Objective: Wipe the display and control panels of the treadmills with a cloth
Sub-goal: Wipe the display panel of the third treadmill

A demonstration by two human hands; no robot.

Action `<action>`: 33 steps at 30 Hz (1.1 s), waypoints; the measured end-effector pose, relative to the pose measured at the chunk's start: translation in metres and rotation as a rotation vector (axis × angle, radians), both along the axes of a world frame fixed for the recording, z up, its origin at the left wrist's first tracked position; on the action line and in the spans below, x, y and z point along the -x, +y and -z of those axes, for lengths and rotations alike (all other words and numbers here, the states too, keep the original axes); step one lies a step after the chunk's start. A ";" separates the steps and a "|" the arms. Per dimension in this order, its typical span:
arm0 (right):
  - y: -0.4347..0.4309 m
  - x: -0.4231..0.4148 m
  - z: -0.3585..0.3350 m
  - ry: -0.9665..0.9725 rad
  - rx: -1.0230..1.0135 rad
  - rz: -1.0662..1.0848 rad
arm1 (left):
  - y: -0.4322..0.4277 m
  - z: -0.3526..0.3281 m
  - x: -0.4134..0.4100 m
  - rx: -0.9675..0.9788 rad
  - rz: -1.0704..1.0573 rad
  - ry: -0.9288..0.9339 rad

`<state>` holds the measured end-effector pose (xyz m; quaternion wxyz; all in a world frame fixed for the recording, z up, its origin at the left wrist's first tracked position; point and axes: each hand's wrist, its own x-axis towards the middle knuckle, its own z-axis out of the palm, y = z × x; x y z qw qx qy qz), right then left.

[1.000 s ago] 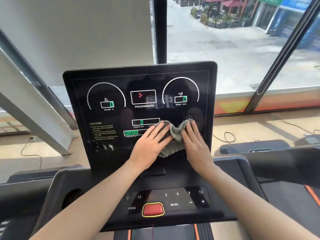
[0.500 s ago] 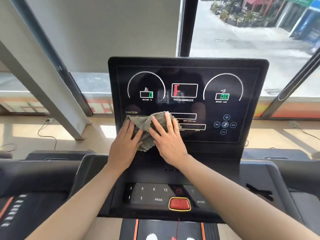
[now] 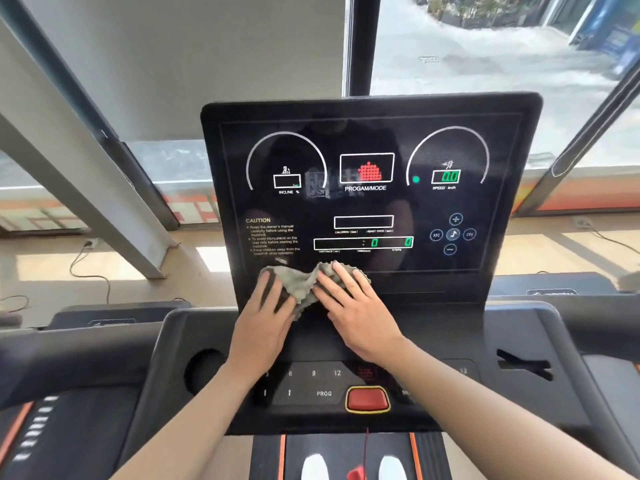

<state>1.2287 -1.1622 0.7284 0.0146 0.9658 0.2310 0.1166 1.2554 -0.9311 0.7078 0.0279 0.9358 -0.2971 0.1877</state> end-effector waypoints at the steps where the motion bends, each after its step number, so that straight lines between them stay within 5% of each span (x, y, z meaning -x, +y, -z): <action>1: -0.010 0.006 0.002 0.008 -0.021 0.033 | -0.009 -0.002 0.001 -0.016 0.035 -0.020; 23: -0.199 0.074 0.023 0.001 -0.434 0.532 | -0.239 -0.031 0.011 -0.099 0.323 0.054; 33: -0.163 0.043 0.004 -0.054 -0.274 0.353 | -0.197 -0.029 0.002 0.027 0.181 0.039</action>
